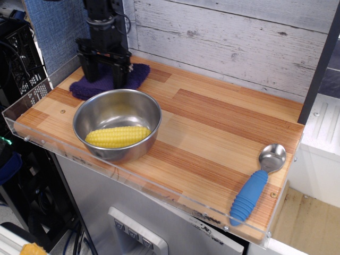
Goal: Move the purple cloth to the table's left edge.
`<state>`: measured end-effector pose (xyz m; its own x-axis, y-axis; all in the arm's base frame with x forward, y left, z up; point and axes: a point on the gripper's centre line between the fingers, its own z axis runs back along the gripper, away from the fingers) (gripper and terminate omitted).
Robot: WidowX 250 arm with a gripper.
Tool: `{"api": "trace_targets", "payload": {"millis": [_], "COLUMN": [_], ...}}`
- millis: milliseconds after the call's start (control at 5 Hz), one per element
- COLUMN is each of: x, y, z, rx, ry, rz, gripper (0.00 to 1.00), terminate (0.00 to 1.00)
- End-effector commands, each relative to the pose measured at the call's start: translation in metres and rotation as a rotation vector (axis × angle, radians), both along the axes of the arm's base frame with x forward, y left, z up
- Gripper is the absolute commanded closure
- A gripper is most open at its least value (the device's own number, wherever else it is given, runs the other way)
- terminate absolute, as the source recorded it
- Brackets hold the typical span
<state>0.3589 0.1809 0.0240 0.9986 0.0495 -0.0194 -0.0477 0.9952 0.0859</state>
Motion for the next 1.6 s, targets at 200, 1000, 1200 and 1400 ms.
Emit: {"api": "trace_targets", "payload": {"millis": [200, 1000, 1200, 1400], "x": [0.009, -0.011, -0.020, -0.026], "y": [-0.033, -0.081, -0.089, -0.080], "z": [0.083, 0.146, 0.152, 0.149], "rx": [0.016, -0.118, -0.134, -0.185], "ry": [-0.252, -0.243, -0.233, -0.022], "rz": [-0.058, -0.121, -0.151, -0.282], "gripper": [0.00, 0.00, 0.00, 0.00], "terminate": [0.00, 0.00, 0.00, 0.00]}}
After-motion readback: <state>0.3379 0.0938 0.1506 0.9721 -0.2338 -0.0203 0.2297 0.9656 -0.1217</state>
